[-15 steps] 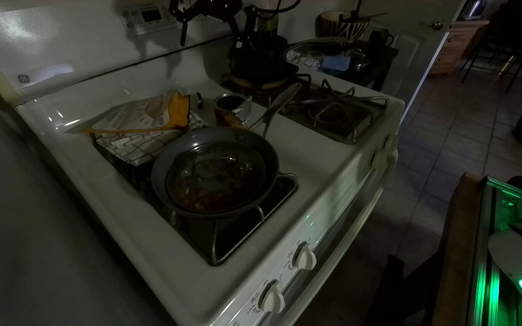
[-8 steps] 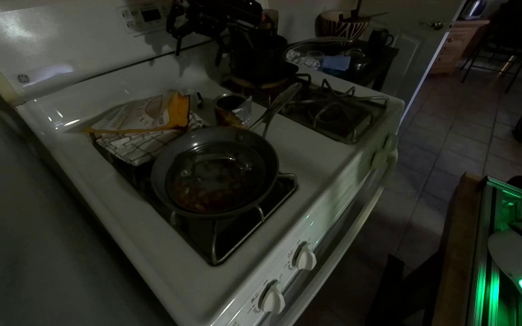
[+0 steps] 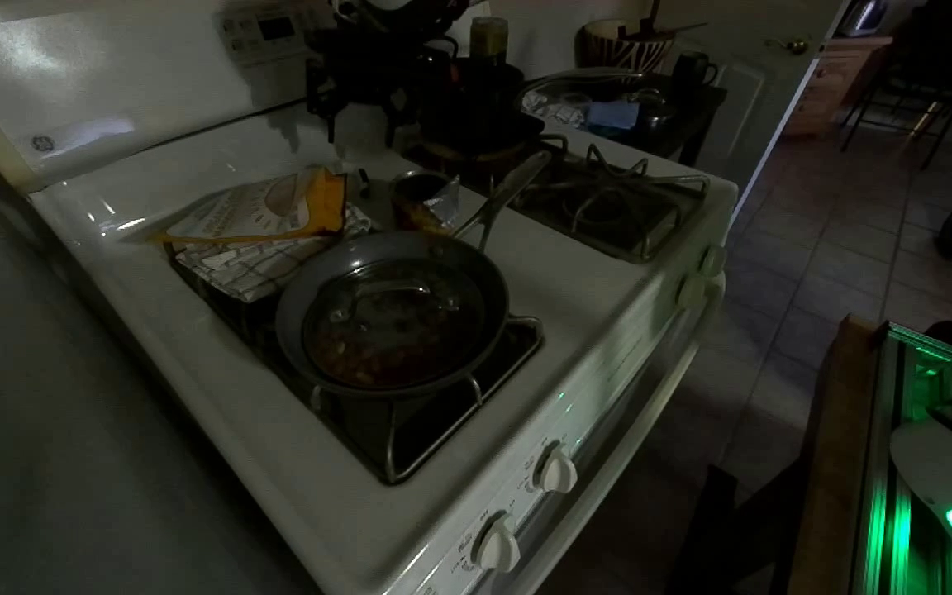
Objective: Move the brush to the front right plate of the stove.
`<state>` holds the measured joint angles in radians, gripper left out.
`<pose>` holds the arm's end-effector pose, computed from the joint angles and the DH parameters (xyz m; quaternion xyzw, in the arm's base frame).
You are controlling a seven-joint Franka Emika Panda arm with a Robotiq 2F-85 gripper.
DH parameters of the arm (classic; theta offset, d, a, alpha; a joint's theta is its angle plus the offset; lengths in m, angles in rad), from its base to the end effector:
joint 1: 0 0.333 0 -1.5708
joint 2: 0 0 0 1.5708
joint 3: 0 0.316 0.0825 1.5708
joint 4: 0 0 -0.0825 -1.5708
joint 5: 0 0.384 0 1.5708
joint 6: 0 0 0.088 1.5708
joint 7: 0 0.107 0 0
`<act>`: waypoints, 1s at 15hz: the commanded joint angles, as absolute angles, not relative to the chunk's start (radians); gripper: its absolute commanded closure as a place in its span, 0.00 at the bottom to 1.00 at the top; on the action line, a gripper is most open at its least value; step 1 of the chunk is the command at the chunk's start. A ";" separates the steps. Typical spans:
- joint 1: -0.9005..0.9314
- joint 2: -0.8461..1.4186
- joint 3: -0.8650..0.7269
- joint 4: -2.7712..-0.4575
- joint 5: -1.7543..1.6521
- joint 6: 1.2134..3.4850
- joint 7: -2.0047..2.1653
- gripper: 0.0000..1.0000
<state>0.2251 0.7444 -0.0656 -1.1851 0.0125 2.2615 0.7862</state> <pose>0.7687 0.1398 0.3803 -0.9408 0.2953 -0.1546 0.0622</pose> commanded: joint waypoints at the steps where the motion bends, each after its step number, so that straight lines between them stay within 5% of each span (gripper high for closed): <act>1: 0.260 0.821 -0.100 -1.107 -0.042 2.198 0.853 0.39; 7: 0.273 0.872 -0.105 -1.062 -0.071 2.148 0.874 0.53; 13: 0.292 0.928 -0.118 -0.992 -0.109 2.075 0.904 0.47; 15: 0.296 0.948 -0.123 -0.967 -0.125 2.052 0.912 0.61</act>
